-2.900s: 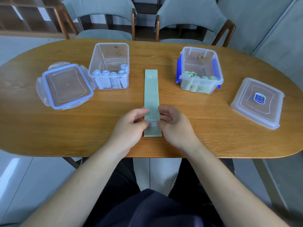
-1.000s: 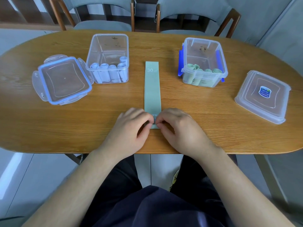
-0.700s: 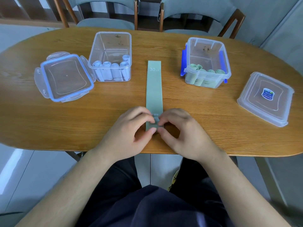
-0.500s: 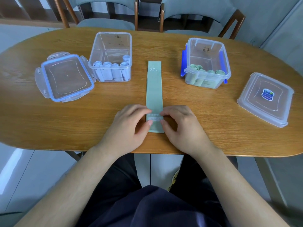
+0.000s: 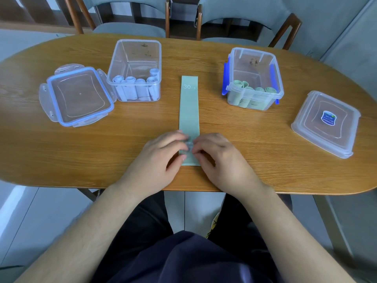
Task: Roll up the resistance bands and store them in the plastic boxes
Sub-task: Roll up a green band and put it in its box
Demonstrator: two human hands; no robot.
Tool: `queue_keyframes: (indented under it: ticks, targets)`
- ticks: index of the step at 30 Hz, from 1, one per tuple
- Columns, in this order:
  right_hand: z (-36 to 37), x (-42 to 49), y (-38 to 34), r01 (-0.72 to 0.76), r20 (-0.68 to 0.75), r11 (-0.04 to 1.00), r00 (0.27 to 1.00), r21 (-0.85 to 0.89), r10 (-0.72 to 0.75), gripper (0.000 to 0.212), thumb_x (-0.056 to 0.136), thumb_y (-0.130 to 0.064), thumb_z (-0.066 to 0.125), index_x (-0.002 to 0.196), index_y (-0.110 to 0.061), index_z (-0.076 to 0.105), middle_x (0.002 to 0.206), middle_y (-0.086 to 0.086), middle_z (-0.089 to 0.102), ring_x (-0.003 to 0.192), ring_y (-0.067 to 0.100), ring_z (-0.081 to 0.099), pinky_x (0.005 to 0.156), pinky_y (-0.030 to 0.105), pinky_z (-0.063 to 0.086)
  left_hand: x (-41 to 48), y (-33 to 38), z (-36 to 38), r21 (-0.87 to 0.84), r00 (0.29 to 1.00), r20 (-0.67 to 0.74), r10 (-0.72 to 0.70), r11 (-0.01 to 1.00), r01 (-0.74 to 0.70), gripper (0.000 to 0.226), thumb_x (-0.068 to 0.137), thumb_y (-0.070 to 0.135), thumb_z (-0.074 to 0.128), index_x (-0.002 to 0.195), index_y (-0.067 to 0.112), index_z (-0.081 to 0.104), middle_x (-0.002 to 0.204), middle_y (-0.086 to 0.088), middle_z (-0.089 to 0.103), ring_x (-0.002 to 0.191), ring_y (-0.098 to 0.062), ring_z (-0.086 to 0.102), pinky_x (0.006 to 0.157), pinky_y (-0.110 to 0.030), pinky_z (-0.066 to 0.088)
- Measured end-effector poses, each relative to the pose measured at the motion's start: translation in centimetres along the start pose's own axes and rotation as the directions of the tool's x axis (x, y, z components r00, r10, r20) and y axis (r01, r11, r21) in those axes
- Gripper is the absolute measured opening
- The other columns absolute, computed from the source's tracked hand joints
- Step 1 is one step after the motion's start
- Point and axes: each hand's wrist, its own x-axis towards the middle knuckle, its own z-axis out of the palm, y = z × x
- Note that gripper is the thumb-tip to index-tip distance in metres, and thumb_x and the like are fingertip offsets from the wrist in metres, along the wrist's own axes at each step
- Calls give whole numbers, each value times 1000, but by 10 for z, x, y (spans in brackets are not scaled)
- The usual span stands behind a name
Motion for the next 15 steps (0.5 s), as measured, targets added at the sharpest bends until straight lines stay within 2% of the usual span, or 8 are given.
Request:
queue_keyframes:
  ticks: [2,6,10,15]
  targets:
    - [-4,-1,-1,9,52,999,999,42,-11,10,91,-5,61,97,-11,66,108,-2,67,108,17,60,96,37,46,1,1,0,-1,999,30,19,1000,-19,9,99,21,58,106,21,64,127,14,60,132,-1,47,104,-34,41]
    - [-16,-3,1,-25,134,995,991,101,12,10,86,-17,69,95,-17,65,113,-8,65,116,11,58,99,39,44,0,1,-5,-56,999,51,-1,998,4,2,98,26,58,97,25,58,121,17,62,134,4,44,103,-30,36]
    - [-15,-4,2,-47,161,993,987,112,28,5,87,-22,70,90,-20,66,119,-8,63,118,12,56,101,42,43,-1,0,-5,-88,996,84,5,996,3,12,94,38,61,92,27,57,124,19,60,135,6,42,107,-29,32]
    - [-15,0,3,-99,165,988,983,120,79,1,91,-23,64,91,-22,65,116,-11,64,115,9,56,102,39,43,3,-2,-3,-90,998,59,-11,996,16,15,98,38,52,94,25,60,124,16,62,132,1,48,105,-37,39]
